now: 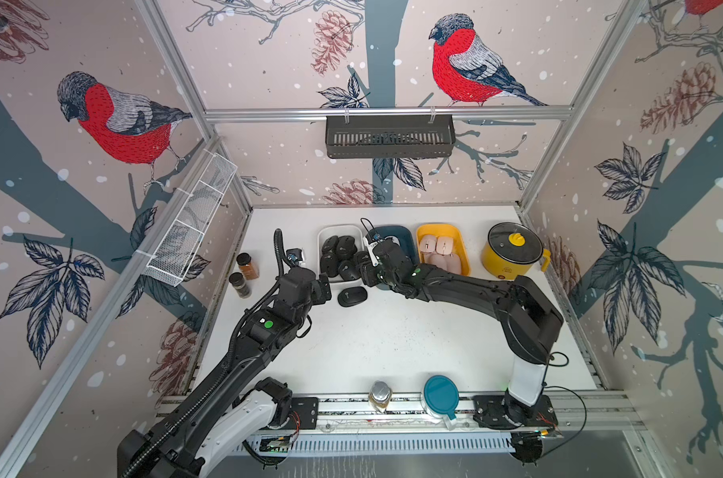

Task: Place the mice by color into the storage box
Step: Place the mouse in the storage box.

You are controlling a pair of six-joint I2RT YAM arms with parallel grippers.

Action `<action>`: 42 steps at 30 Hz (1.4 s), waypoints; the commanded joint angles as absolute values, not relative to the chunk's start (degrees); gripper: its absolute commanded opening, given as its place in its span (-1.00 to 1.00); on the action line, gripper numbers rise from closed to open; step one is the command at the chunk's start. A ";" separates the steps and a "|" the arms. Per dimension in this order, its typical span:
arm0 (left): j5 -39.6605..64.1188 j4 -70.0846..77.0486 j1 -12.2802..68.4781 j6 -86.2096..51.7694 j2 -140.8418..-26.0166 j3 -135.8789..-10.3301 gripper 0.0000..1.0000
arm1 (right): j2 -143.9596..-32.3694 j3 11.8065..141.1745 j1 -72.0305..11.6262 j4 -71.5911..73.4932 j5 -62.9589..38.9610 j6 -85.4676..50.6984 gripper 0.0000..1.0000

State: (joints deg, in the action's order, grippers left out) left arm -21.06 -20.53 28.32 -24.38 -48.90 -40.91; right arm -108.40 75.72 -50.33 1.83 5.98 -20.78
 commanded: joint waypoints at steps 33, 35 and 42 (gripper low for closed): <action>-22.09 -19.11 28.24 -25.19 -47.48 -39.66 0.66 | -122.55 92.06 -47.19 0.00 4.45 -20.30 0.10; -22.00 -19.11 28.25 -25.08 -47.62 -39.80 0.65 | -123.26 93.07 -47.28 -0.21 4.05 -20.22 0.10; -21.96 -19.07 28.22 -25.21 -47.52 -39.62 0.66 | -126.10 96.77 -48.25 -1.83 4.32 -19.31 0.11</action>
